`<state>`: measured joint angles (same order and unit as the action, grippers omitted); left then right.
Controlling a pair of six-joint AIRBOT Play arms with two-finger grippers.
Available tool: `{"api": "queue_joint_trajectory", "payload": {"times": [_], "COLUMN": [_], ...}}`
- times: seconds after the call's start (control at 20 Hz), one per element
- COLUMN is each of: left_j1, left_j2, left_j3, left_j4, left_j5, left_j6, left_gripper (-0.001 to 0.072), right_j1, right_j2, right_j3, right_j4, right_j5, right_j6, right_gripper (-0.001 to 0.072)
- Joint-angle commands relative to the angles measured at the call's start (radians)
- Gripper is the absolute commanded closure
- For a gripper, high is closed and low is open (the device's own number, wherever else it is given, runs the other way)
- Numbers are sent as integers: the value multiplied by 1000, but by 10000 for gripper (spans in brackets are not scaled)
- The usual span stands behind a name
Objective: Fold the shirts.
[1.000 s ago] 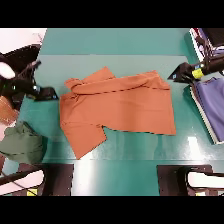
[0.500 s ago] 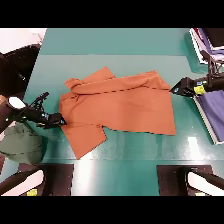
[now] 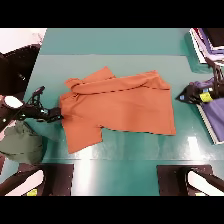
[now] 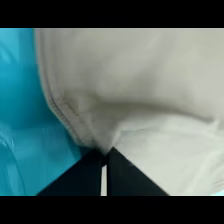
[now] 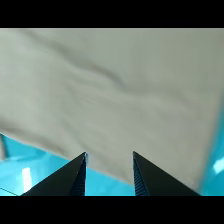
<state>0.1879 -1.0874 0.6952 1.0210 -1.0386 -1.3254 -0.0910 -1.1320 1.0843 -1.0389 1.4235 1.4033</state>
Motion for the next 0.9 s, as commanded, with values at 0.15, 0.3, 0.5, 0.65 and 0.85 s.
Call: {"api": "queue_joint_trajectory", "payload": {"times": [0.15, 0.3, 0.5, 0.65, 0.85], "left_j1": [1, 1, 1, 1, 1], "left_j2": [64, 64, 64, 64, 99], "left_j3": [54, 54, 54, 54, 58], "left_j4": [-4, -5, -6, -7, -3], "left_j5": [-35, -36, -36, -40, -74], "left_j6": [-2, -2, -2, -2, -3], "left_gripper": [683, 682, 682, 682, 684], "right_j1": [-262, -349, -282, -181, -62], "right_j2": [113, 103, 38, -14, -28], "right_j3": [-405, -569, -630, -593, -493], "right_j4": [-94, 4, 126, 156, 148], "right_j5": [-38, -89, -189, -243, -243], "right_j6": [2, -18, -62, -62, -63], "right_gripper": [162, 169, 294, 343, 674]}}
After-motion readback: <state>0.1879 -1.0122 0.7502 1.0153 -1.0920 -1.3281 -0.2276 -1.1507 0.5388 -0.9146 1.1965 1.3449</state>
